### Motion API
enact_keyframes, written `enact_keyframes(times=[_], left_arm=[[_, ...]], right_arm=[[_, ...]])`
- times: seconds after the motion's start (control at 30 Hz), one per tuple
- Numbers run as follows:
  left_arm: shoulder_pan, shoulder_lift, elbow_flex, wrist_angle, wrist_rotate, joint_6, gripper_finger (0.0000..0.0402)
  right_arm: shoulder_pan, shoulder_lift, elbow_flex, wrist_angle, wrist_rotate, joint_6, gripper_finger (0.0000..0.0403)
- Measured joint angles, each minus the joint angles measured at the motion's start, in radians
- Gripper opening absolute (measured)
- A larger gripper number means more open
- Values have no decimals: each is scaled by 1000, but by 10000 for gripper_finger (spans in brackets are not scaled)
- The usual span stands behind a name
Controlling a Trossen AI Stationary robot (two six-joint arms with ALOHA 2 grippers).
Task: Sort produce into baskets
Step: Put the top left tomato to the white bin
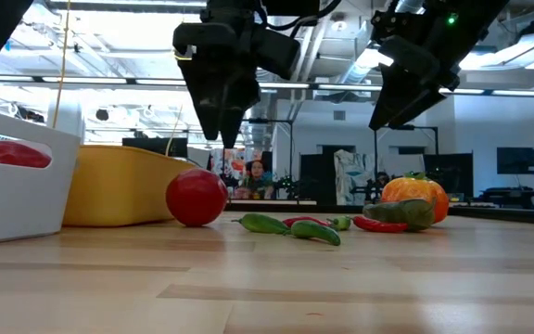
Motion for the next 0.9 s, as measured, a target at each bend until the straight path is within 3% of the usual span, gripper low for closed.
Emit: enact_keyframes(times=[0.2, 0.4, 0.73, 0.9], left_arm=[[-4, -1, -14, 10, 18, -48, 373], [-20, -1, -137, 47, -58, -6, 373], [-20, 0, -269, 192, -86, 48, 373], [-19, 0, -270, 197, -98, 49, 344]], right_arm=[[0, 0, 0, 0, 0, 0, 376], [0, 0, 0, -2, 0, 0, 376], [0, 0, 0, -2, 0, 0, 376], [0, 0, 0, -2, 0, 0, 376]])
